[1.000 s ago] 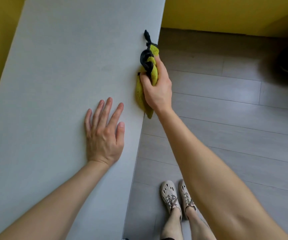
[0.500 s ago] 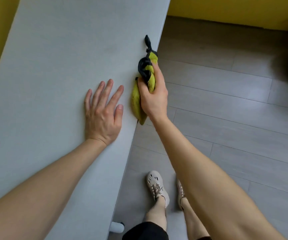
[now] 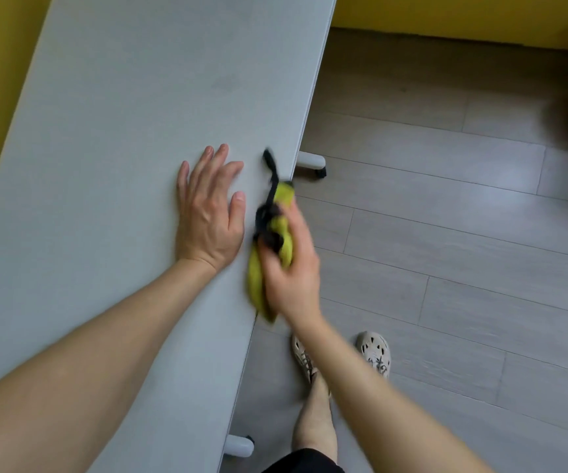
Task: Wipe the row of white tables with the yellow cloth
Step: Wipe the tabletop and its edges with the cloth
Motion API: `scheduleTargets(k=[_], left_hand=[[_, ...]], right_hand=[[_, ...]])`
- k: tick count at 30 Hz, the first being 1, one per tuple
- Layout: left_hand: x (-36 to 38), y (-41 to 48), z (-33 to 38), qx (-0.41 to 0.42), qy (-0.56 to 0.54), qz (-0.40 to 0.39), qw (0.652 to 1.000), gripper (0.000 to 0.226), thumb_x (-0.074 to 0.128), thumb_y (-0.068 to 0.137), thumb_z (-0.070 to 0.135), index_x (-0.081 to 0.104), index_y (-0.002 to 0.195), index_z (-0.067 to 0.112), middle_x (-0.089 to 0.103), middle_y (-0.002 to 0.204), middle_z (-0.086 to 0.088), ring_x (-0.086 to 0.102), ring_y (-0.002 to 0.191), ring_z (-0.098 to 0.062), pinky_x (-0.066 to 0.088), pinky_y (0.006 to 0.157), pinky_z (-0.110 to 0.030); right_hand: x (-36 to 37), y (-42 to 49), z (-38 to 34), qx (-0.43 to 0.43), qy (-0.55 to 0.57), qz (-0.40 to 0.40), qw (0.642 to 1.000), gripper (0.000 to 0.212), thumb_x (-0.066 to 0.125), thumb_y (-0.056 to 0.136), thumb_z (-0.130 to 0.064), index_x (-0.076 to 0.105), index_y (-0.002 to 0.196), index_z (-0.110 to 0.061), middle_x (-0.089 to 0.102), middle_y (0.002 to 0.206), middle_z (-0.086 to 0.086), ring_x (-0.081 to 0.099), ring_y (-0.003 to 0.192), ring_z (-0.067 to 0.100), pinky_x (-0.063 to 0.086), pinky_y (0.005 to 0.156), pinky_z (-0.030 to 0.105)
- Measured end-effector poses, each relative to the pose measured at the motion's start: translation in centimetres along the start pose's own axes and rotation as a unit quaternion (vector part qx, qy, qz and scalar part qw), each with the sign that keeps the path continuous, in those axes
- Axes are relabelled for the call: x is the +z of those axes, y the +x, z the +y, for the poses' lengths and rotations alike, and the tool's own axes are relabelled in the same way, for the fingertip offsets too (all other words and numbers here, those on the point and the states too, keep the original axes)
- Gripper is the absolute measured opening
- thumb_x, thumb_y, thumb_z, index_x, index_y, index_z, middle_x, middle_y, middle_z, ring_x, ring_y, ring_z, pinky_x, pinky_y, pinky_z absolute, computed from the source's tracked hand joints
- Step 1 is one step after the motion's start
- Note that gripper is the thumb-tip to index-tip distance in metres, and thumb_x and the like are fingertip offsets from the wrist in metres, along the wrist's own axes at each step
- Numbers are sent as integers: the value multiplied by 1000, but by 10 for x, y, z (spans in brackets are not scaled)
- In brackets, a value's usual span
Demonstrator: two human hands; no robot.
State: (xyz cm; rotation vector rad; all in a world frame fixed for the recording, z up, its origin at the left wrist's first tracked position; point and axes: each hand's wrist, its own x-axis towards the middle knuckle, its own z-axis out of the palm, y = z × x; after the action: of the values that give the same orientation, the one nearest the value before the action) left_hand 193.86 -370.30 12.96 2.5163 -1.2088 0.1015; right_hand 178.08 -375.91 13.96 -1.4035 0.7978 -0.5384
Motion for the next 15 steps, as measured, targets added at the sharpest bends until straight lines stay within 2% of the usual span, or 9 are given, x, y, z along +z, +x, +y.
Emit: scheduleTargets(k=[2, 4, 6, 8, 11, 15], left_hand=[[-3, 1, 0, -22, -34, -2, 999, 42, 51, 101, 23, 65, 137, 6, 55, 155, -18, 46, 153, -37, 26, 128, -67], [-10, 1, -1, -32, -62, -9, 998, 40, 54, 100, 19, 67, 134, 4, 55, 148, -22, 49, 148, -40, 33, 124, -68], [-15, -5, -2, -25, -76, -25, 996, 42, 54, 101, 16, 67, 140, 5, 54, 150, -22, 47, 149, -40, 36, 123, -67], [-23, -25, -2, -9, -64, -35, 997, 43, 54, 103, 13, 65, 145, 7, 54, 156, -19, 47, 151, -39, 36, 125, -64], [-41, -86, -8, -10, -37, -32, 999, 42, 54, 108, 13, 65, 148, 8, 53, 161, -17, 47, 153, -37, 37, 125, -61], [-67, -177, -15, -34, 6, -28, 999, 44, 57, 109, 22, 64, 149, 8, 49, 165, -16, 45, 155, -36, 35, 124, -66]], right_hand=[[-5, 62, -15, 3, -30, 33, 999, 60, 71, 97, -15, 57, 155, -26, 54, 164, -4, 47, 153, 8, 37, 124, 25], [-11, 101, -26, 6, -60, 37, 997, 61, 68, 99, -27, 53, 158, -28, 54, 163, -6, 49, 151, 11, 42, 124, 36], [-12, 105, -27, 3, -70, 32, 997, 61, 66, 100, -30, 52, 159, -28, 53, 164, -6, 48, 151, 13, 42, 125, 43], [-7, 72, -21, -6, -74, 35, 997, 61, 68, 99, -23, 53, 159, -25, 52, 165, -4, 46, 154, 13, 40, 125, 45], [8, -41, 2, -11, -63, 10, 998, 66, 72, 97, -6, 52, 159, -17, 43, 171, 2, 35, 161, 13, 35, 129, 53], [19, -165, 20, -3, -92, -59, 994, 85, 74, 91, -1, 41, 165, -26, 26, 179, 1, 23, 166, 16, 30, 131, 56]])
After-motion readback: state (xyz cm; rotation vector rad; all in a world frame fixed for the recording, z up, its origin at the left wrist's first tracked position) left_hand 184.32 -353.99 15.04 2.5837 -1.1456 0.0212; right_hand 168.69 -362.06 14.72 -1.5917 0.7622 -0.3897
